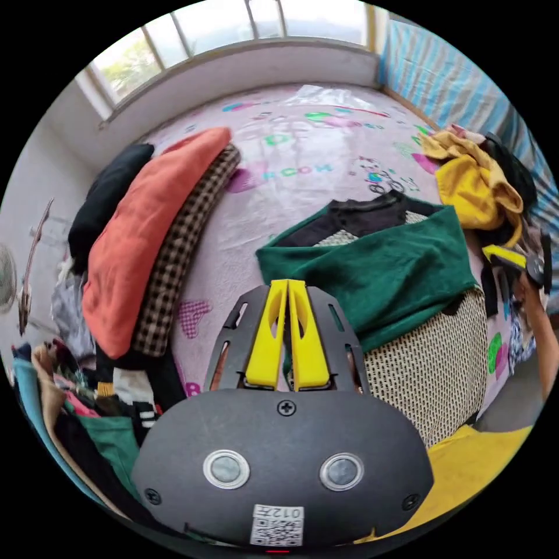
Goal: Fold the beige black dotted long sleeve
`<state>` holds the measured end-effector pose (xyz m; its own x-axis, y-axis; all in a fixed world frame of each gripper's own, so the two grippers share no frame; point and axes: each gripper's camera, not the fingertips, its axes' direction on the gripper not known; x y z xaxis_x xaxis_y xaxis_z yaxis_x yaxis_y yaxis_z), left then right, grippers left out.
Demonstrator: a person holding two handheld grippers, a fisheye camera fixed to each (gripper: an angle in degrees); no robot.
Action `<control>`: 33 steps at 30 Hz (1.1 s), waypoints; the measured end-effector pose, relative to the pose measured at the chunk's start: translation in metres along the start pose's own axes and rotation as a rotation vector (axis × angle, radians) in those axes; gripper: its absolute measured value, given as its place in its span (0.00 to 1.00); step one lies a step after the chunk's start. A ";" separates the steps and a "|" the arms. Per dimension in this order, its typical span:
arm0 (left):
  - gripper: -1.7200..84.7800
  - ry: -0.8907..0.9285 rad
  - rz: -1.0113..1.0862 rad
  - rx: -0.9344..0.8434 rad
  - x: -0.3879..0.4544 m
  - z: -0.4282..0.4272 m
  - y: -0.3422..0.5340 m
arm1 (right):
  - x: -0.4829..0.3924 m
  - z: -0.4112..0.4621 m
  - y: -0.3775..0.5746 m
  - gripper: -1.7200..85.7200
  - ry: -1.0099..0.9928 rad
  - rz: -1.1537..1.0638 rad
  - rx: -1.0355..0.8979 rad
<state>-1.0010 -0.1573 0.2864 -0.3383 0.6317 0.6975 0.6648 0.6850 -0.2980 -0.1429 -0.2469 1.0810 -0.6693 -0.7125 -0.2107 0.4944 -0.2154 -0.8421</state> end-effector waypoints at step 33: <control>0.02 0.000 -0.080 -0.153 0.004 0.051 0.042 | -0.045 -0.030 0.032 0.02 -0.214 0.062 -0.104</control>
<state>-1.0089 -0.1077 0.2434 -0.3937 0.5775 0.7152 0.7297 0.6695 -0.1390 -0.1130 -0.2018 1.0488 -0.5013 -0.8498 -0.1628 0.4638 -0.1051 -0.8797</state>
